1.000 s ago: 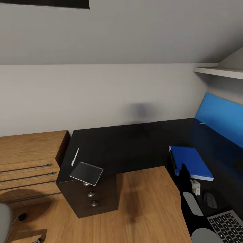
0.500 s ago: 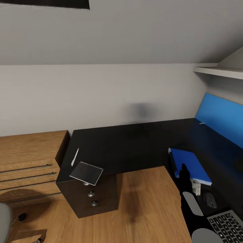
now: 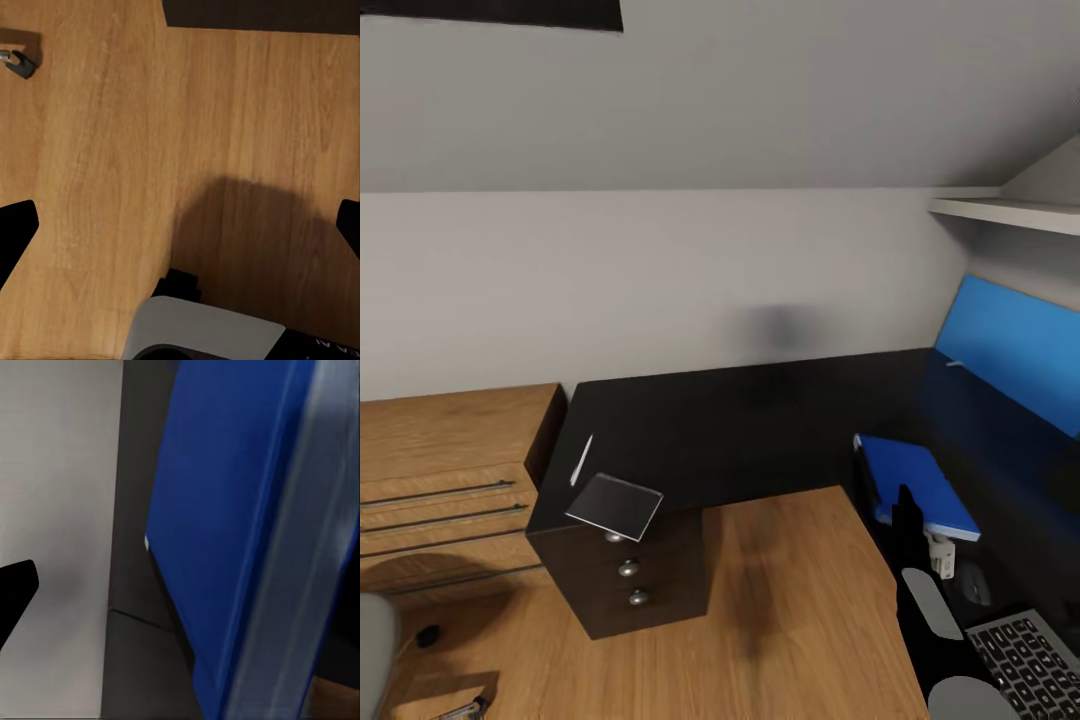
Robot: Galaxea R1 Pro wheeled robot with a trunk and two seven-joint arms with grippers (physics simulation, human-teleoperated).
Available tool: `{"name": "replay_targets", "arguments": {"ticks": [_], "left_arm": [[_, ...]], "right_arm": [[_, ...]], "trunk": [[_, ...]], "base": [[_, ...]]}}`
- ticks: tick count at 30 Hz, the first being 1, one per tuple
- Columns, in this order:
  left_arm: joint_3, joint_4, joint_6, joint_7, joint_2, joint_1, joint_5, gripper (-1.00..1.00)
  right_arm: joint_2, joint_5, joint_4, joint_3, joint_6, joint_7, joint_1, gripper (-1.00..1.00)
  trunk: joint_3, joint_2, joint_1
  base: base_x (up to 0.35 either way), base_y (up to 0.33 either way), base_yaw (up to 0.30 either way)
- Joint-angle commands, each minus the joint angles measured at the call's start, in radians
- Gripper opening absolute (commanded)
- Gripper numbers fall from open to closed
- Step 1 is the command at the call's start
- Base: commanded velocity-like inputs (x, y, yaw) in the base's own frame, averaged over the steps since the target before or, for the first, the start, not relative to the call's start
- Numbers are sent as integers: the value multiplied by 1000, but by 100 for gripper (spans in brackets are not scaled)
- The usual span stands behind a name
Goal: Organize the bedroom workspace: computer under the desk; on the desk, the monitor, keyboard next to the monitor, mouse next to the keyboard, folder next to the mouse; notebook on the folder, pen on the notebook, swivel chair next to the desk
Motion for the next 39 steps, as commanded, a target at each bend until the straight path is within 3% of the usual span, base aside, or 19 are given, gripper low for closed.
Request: {"name": "replay_targets", "arguments": {"ticks": [1, 25, 30, 32, 33, 39], "left_arm": [[-8, 0, -3, 7, 1, -1, 6, 100], [-7, 0, -5, 7, 1, -1, 6, 100], [-7, 0, -4, 7, 1, -1, 6, 100], [-7, 0, -4, 7, 1, -1, 6, 100], [-8, 0, -4, 7, 1, -1, 6, 100], [-8, 0, -4, 7, 1, -1, 6, 100]], "right_arm": [[1, -11, 1, -2, -1, 8, -1, 100], [4, -9, -3, 1, -1, 10, 0, 100], [8, 0, -8, 40, -2, 25, 1, 100], [8, 1, -8, 69, -4, 39, 1, 100], [9, 3, -9, 105, -5, 61, 2, 100], [11, 29, -6, 141, -5, 72, 2, 100]], "trunk": [[-1, -1, 0], [-1, -1, 0], [-1, -1, 0], [-1, -1, 0], [-1, -1, 0], [-1, -1, 0]], "base": [[-250, 0, 0], [-29, 0, 0], [0, 0, 0], [0, 0, 0], [0, 0, 0], [0, 0, 0]]}}
